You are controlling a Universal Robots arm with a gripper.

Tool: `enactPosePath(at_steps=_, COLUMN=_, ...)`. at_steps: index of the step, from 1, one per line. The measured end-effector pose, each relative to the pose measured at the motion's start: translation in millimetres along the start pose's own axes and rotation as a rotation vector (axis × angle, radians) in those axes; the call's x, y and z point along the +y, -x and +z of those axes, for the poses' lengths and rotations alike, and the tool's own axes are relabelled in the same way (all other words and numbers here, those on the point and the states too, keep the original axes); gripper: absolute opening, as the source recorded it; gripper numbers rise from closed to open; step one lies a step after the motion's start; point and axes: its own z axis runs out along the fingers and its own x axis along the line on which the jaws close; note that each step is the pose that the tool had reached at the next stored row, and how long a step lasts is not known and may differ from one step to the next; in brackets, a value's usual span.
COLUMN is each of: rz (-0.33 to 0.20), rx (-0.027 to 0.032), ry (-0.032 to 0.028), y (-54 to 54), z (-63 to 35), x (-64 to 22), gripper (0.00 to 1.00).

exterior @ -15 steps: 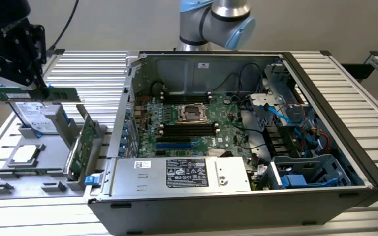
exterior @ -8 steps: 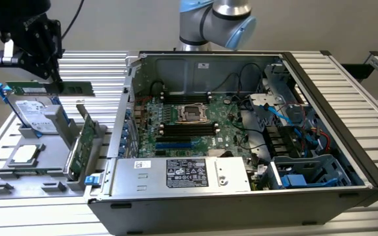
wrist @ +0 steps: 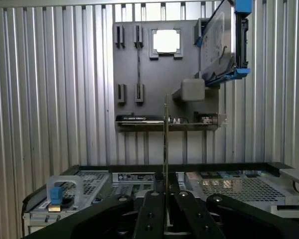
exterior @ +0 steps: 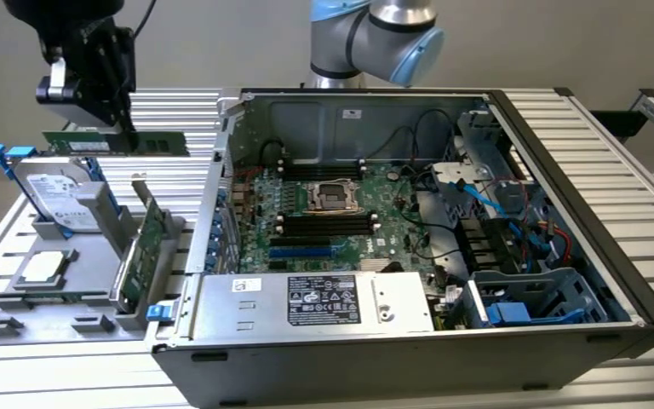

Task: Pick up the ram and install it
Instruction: 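Pick up the ram and move it above insertion slot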

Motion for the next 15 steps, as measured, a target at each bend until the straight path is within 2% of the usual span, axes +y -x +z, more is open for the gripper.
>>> enactPosePath(at_steps=10, rz=0.0, rx=-0.0003, ry=-0.0087, y=22.2, z=-1.0, x=-22.8, gripper=0.14)
enactPosePath(at_steps=15, rz=0.0, rx=-0.0004, ry=-0.0111, y=31.7, z=-1.6, x=-36.1, gripper=0.14)
